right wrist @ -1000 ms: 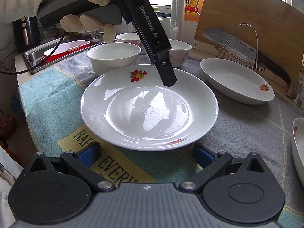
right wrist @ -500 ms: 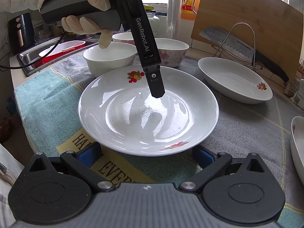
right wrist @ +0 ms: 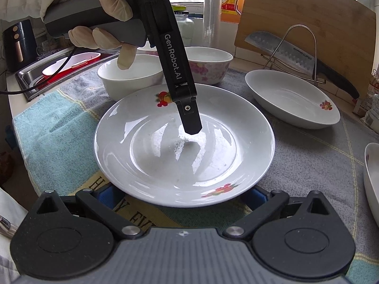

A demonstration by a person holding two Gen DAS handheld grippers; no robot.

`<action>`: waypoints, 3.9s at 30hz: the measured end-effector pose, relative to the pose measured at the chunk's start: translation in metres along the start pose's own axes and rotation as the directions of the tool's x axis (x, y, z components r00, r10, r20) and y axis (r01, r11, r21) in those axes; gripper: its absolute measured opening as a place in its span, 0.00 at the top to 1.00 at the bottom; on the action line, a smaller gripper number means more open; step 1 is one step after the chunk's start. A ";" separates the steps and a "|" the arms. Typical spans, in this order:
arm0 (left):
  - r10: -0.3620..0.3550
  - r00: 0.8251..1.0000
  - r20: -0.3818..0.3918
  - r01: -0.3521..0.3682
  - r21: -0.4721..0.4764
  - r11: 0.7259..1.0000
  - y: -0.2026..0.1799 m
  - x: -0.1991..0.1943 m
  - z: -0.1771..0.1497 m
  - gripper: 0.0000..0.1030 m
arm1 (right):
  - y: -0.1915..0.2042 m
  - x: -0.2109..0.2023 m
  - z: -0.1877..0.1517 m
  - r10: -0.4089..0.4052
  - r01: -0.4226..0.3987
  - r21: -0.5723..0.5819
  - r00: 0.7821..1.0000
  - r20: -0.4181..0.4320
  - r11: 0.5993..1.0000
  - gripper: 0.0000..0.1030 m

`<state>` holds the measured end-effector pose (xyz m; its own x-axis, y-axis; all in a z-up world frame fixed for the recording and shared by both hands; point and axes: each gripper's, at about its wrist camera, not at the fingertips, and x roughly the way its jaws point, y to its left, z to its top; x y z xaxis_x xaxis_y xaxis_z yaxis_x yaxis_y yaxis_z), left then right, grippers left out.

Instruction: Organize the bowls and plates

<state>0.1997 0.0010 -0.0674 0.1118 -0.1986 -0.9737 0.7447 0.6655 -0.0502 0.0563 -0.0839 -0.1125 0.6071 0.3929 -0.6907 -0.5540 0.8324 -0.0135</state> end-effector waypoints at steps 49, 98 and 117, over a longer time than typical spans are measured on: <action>-0.130 0.992 -0.005 0.130 0.016 0.991 0.010 -0.001 0.009 0.23 | -0.006 -0.008 -0.007 -0.050 0.050 0.003 0.998 -0.025 0.999 0.00; -0.084 0.992 0.095 0.085 -0.008 0.996 -0.064 -0.021 0.071 0.23 | -0.089 -0.073 -0.028 -0.024 0.023 -0.056 1.000 -0.019 0.998 0.00; -0.106 0.990 0.094 0.097 0.099 0.990 -0.103 -0.009 0.131 0.23 | -0.131 -0.096 -0.048 -0.115 0.115 0.009 0.993 -0.017 0.993 0.00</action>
<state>0.2080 -0.1603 -0.0244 0.0934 -0.3347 -0.9377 0.8136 0.5684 -0.1219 0.0430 -0.2490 -0.0786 0.6571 0.2875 -0.6968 -0.4749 0.8758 -0.0864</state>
